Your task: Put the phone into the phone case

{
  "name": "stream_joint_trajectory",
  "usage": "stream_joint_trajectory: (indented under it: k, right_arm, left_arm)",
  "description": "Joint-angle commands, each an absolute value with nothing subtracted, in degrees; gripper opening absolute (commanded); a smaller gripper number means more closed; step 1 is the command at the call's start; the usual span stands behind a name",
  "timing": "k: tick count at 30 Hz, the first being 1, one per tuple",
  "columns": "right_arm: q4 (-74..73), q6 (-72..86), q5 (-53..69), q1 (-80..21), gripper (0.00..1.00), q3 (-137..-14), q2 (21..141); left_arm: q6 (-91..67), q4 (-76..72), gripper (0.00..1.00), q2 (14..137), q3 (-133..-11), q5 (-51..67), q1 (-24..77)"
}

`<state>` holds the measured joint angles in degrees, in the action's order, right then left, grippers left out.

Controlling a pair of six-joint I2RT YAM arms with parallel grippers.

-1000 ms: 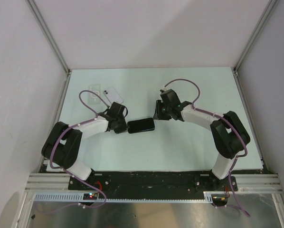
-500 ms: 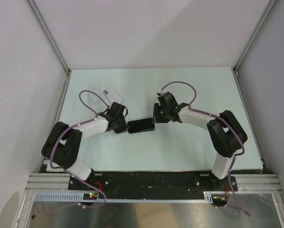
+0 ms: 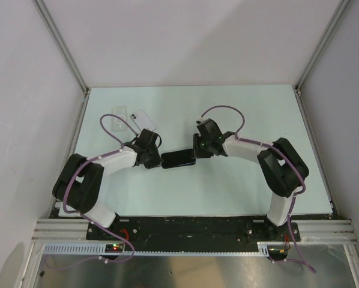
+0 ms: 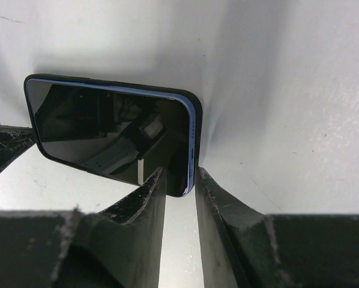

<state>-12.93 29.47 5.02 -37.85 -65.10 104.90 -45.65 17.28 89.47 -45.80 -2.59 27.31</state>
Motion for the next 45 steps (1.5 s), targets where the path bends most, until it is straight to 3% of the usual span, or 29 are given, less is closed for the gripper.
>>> stream_joint_trajectory:
  k: [1,10,45]
  right_arm:
    - [-11.91,28.69,4.58,-38.33,0.29,-65.13,105.49]
    - [-12.61,29.03,4.29,-38.85,0.16,-65.34,106.16]
    - [-20.53,30.24,-6.79,-49.54,0.07,-69.32,116.59]
  left_arm:
    - [-46.14,16.35,0.0,89.45,-47.22,-2.0,27.6]
    - [-46.22,16.02,0.0,90.25,-47.48,-1.49,27.69]
    - [-45.81,14.79,0.0,92.32,-48.96,-0.44,28.27]
